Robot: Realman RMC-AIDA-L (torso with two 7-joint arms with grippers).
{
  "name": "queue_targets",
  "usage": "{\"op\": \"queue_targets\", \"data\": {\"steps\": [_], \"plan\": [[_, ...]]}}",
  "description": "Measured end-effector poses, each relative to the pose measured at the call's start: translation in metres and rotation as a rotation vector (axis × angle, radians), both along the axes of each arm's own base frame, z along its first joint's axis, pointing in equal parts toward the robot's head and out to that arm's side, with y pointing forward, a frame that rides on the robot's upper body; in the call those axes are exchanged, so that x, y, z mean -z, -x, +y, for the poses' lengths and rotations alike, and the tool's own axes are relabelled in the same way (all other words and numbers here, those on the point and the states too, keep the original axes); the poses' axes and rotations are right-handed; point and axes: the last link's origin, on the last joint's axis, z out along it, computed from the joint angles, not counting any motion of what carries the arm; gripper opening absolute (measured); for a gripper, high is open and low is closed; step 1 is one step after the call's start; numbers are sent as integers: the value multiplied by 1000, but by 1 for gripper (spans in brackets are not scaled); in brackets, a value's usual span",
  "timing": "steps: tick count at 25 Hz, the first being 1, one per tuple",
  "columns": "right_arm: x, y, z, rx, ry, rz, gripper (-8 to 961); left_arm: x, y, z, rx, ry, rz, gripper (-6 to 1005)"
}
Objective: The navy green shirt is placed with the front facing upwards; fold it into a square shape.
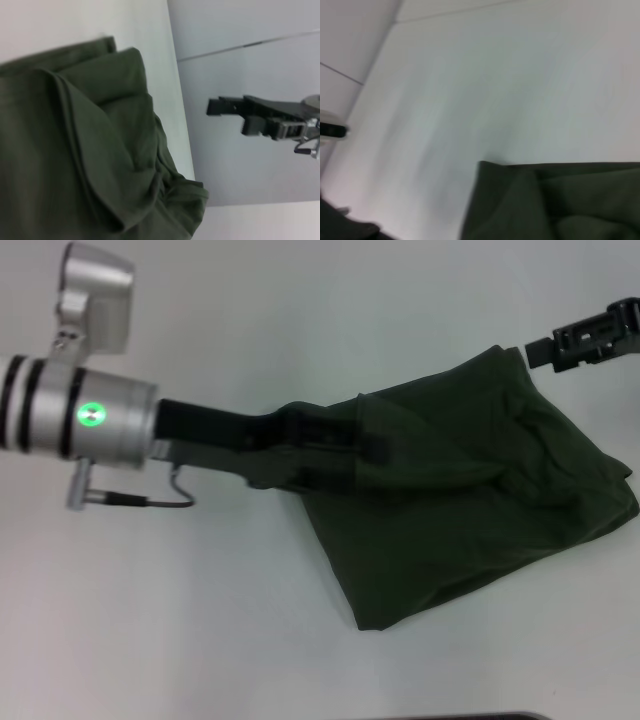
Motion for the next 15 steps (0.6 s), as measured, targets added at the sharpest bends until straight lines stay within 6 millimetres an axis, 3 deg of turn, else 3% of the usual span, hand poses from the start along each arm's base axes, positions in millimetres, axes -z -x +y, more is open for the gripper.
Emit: {"op": "queue_targets", "data": {"steps": [8,12,15], "plan": [[35,18,-2,-15,95,52,716,-32,25,-8,-33,-60,-30,887],[51,20,-1,-34,138,-30,718,-50,34,-11,-45,-82,-47,886],[50,13,6,-1,105,-104,717,-56,38,-13,-58,-94,-61,885]]}}
